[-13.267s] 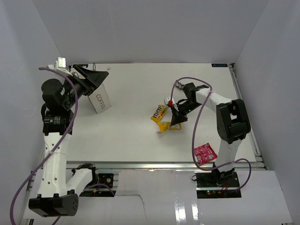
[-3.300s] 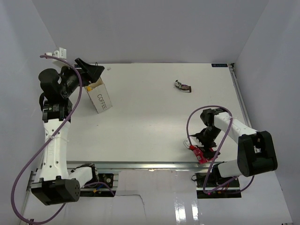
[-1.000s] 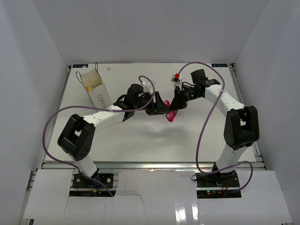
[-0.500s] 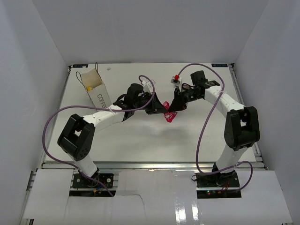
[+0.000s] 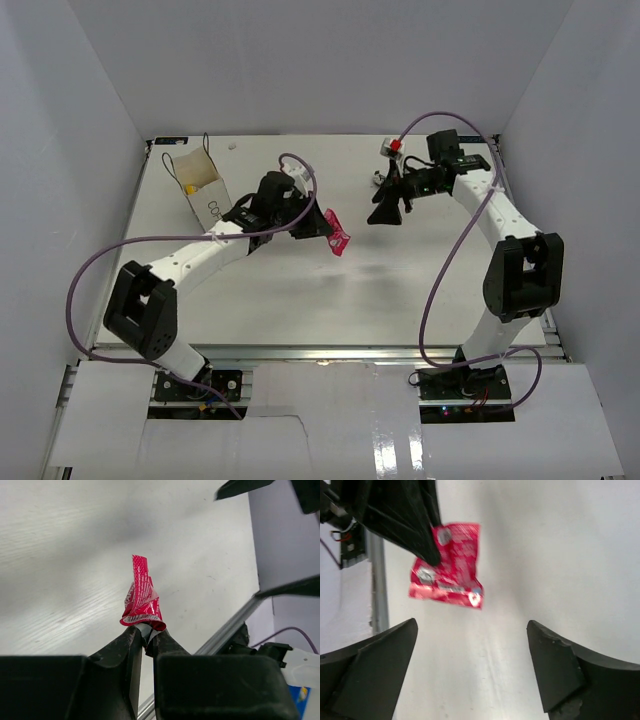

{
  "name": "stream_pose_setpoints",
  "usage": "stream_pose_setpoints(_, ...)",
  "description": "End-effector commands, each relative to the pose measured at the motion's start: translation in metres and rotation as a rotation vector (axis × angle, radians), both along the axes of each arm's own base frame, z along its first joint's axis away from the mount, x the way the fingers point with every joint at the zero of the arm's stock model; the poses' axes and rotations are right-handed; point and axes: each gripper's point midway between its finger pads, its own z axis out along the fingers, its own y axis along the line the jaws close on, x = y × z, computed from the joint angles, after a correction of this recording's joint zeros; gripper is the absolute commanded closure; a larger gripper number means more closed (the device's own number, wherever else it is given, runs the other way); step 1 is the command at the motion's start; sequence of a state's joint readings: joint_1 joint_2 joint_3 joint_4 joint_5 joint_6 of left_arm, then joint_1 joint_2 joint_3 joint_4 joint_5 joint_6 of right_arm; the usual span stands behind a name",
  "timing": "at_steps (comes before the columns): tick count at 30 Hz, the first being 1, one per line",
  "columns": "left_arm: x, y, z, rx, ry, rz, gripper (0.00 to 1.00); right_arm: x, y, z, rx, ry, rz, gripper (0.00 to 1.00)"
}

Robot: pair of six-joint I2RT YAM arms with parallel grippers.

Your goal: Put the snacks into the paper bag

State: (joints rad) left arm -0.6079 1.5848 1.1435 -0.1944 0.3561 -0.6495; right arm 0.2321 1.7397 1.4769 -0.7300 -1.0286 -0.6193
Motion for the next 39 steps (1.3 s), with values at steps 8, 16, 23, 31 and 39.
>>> stream_pose_setpoints(8,0.026,0.147,0.146,0.181,-0.331,0.429,1.0,0.067,-0.054,0.053,-0.103,-0.473,-0.287,0.1)
stream_pose_setpoints(16,0.059,0.269,0.198,0.308,-0.38,0.706,1.0,0.043,-0.06,-0.014,-0.073,-0.092,-0.252,0.09)
stream_pose_setpoints(23,0.091,0.312,0.212,0.383,-0.389,0.782,1.0,0.04,-0.066,-0.019,-0.093,-0.119,-0.257,0.08)
stream_pose_setpoints(31,0.114,0.329,0.198,0.485,-0.391,0.795,1.0,0.039,-0.076,-0.025,-0.093,-0.1,-0.278,0.08)
stream_pose_setpoints(39,0.137,0.327,0.162,0.536,-0.371,0.726,1.0,0.048,-0.079,-0.033,-0.106,-0.079,-0.292,0.08)
